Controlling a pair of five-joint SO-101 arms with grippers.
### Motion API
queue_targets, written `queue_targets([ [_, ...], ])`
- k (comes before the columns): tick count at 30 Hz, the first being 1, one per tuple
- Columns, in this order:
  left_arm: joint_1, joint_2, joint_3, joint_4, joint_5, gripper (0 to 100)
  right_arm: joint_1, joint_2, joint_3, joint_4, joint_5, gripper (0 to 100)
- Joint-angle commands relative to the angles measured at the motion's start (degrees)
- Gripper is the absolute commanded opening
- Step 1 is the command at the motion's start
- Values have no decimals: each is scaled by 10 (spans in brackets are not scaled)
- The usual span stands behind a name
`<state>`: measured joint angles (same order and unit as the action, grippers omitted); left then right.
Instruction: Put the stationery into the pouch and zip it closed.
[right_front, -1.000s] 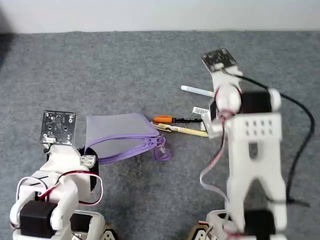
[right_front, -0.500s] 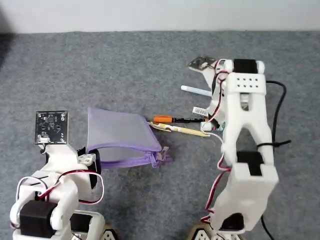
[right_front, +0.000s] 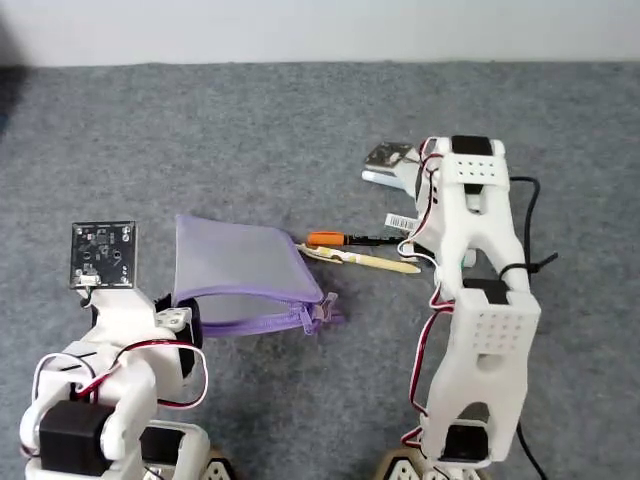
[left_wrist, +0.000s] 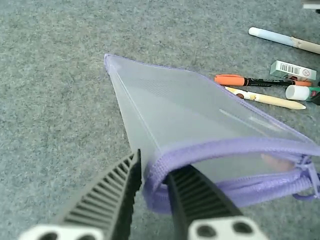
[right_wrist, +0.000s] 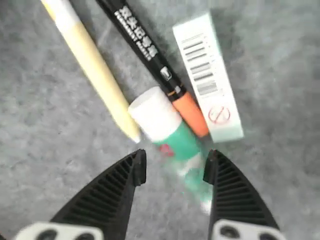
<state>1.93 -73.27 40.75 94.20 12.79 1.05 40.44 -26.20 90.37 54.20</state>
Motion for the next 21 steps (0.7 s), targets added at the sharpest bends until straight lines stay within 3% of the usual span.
queue_targets([
  [1,-4,1,-4,2,-1,71,0,2,-20,-20,7,158],
  [4,-4,1,-4,2,0,71,-2,0,-24,-19,7,8],
  [16,-4,3,-7,4,0,66,0,-155,-28,122,1,8],
  [21,-1,3,-3,1,-1,34,1,-258,-11,125,-79,8],
])
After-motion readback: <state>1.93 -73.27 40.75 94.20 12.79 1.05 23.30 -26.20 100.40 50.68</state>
